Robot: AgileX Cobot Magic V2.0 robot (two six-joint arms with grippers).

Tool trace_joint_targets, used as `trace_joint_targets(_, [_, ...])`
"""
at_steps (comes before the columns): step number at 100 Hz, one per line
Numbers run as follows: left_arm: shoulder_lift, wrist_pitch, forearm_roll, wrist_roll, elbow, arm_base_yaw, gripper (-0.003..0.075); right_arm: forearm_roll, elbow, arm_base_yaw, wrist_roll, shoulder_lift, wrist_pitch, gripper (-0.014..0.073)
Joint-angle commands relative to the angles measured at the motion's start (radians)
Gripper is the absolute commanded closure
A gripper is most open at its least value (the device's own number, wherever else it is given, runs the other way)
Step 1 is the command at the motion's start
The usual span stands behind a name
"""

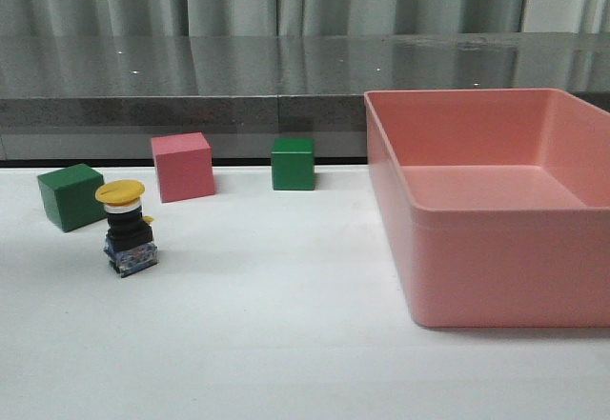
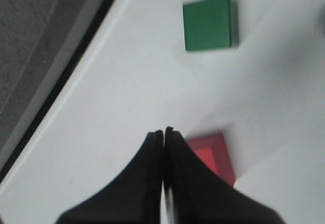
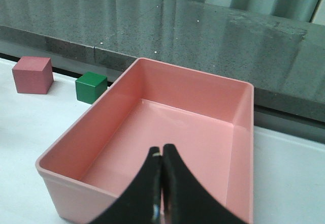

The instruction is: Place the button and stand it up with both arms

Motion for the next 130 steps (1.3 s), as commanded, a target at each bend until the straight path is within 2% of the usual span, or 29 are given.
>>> trace_joint_targets(1, [-0.121,-0.167,-0.146,-0.022,0.02,0.024,0.074,0.014,-0.028,-0.006,0.003,0.005,-0.065,0.0655])
trace_joint_targets(12, [-0.238,-0.326,-0.265,-0.022,0.141,0.028,0.074,0.014,-0.028,-0.006,0.003,0.005,-0.065,0.0655])
trace_joint_targets(29, [-0.433,-0.539,-0.38,-0.02,0.428,0.022,0.074,0.014,-0.028,-0.006,0.003,0.005,-0.065,0.0655])
trace_joint_targets(50, [-0.707,-0.676,-0.419,-0.02,0.769,0.022,0.074,0.014,-0.028,-0.006,0.003,0.005,-0.065,0.0655])
trace_joint_targets(69, [-0.977,-0.737,-0.478,-0.022,0.993,0.022,0.074,0.014,-0.028,-0.006,0.003,0.005,-0.065,0.0655])
trace_joint_targets(96, [-1.224,-0.735,-0.513,-0.022,1.11,0.022,0.074,0.014,-0.028,-0.006,0.003,0.005,-0.065,0.0655])
trace_joint_targets(130, [-1.242,-0.739,-0.513,-0.022,1.129,0.022,0.074,0.014,-0.028,-0.006,0.003,0.005,-0.065,0.0655])
